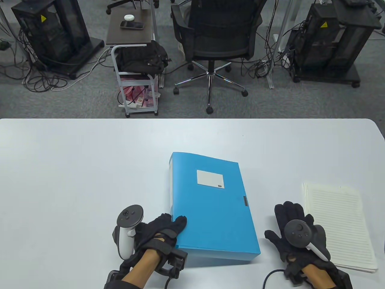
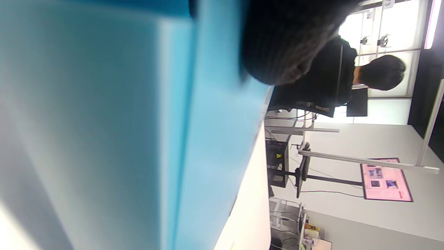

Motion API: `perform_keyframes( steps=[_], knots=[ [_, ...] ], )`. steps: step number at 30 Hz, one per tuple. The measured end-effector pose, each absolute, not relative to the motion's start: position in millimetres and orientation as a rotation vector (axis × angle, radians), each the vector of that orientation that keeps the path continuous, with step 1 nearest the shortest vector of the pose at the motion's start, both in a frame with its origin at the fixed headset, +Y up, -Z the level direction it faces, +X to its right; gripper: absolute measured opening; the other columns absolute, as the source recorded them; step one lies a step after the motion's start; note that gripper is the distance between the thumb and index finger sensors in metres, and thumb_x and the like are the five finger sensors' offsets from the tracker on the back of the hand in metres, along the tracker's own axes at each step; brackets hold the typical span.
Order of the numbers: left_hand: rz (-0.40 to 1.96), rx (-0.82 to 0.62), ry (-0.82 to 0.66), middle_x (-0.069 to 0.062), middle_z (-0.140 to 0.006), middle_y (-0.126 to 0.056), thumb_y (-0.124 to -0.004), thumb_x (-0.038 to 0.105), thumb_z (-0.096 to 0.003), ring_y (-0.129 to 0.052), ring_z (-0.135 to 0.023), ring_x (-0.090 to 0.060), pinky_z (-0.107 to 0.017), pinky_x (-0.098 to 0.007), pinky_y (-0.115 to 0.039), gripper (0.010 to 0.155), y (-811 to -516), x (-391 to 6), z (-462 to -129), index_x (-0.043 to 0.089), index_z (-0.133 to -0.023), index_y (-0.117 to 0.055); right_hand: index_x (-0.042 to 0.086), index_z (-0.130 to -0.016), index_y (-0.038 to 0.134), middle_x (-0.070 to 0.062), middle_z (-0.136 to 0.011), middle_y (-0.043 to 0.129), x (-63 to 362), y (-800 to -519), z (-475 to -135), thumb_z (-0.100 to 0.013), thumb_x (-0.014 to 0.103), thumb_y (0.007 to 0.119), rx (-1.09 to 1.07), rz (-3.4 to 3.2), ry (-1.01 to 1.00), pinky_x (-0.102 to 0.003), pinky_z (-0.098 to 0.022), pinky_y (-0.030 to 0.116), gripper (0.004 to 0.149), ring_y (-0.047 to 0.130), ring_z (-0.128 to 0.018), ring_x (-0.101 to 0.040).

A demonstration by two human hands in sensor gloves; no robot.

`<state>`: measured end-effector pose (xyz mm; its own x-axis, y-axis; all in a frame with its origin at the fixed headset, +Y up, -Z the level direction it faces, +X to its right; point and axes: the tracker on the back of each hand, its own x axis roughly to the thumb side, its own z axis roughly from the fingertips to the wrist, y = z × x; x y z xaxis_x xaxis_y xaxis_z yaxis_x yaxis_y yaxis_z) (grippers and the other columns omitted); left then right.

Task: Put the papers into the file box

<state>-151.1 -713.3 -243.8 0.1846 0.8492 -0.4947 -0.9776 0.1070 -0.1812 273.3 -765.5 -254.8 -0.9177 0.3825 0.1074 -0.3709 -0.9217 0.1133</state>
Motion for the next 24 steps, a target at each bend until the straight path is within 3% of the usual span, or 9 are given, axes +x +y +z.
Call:
perform_keyframes(
  steps=[5,10,15,19,21,24],
  knots=[
    [1.221,-0.482,0.307,-0.027,-0.099,-0.026,-0.077,0.042,-0.0407,-0.059,-0.093,-0.047,-0.066,-0.059,-0.062,0.050,-721.2,-154.0,-247.9,0.006,-0.075,-0.075,0.020,-0.099,0.009,-0.016,-0.106,-0.001,277.0,-764.2,-253.5,-0.042,0.059,0.058,0.173,2.739,0.114,-0.077,-0.061,0.011,0.084,0.002,-0.095,-0.047],
    [0.986,-0.407,0.342,-0.029,-0.099,-0.023,-0.080,0.040,-0.0379,-0.051,-0.092,-0.053,-0.065,-0.066,-0.052,0.066,-734.2,-156.4,-259.0,-0.004,-0.085,-0.064,0.021,-0.099,0.009,-0.016,-0.106,-0.001,275.8,-765.5,-256.8,-0.042,0.059,0.058,0.171,2.736,0.126,-0.077,-0.061,0.012,0.084,0.002,-0.096,-0.047],
    [0.928,-0.491,0.418,-0.027,-0.099,-0.025,-0.082,0.037,-0.0347,-0.047,-0.091,-0.053,-0.065,-0.066,-0.048,0.069,-759.8,-161.2,-267.8,-0.006,-0.086,-0.066,0.021,-0.099,0.009,-0.016,-0.106,-0.001,276.1,-765.2,-257.5,-0.042,0.059,0.058,0.173,2.741,0.125,-0.077,-0.061,0.011,0.084,0.001,-0.095,-0.047],
    [0.899,-0.477,0.400,-0.026,-0.099,-0.026,-0.083,0.038,-0.0338,-0.047,-0.090,-0.053,-0.066,-0.066,-0.047,0.070,-758.4,-161.9,-271.1,-0.006,-0.085,-0.065,0.020,-0.099,0.010,-0.016,-0.106,-0.001,277.4,-764.0,-259.1,-0.042,0.059,0.058,0.165,2.736,0.112,-0.077,-0.061,0.011,0.084,0.001,-0.096,-0.047],
    [0.874,-0.454,0.392,-0.028,-0.100,-0.017,-0.081,0.036,-0.0354,-0.039,-0.092,-0.056,-0.066,-0.068,-0.042,0.074,-753.5,-157.2,-269.0,-0.007,-0.089,-0.054,0.020,-0.099,0.010,-0.016,-0.106,-0.001,276.4,-764.4,-259.9,-0.042,0.059,0.058,0.169,2.749,0.111,-0.076,-0.061,0.011,0.084,0.001,-0.096,-0.047],
    [0.746,-0.281,0.250,-0.025,-0.100,-0.001,-0.085,0.037,-0.0391,-0.023,-0.097,-0.055,-0.069,-0.070,-0.028,0.084,-736.7,-147.0,-266.7,0.001,-0.098,-0.038,0.021,-0.099,0.010,-0.016,-0.106,-0.001,273.6,-766.9,-259.1,-0.042,0.059,0.058,0.177,2.757,0.129,-0.076,-0.061,0.010,0.084,0.001,-0.096,-0.047]
  ],
)
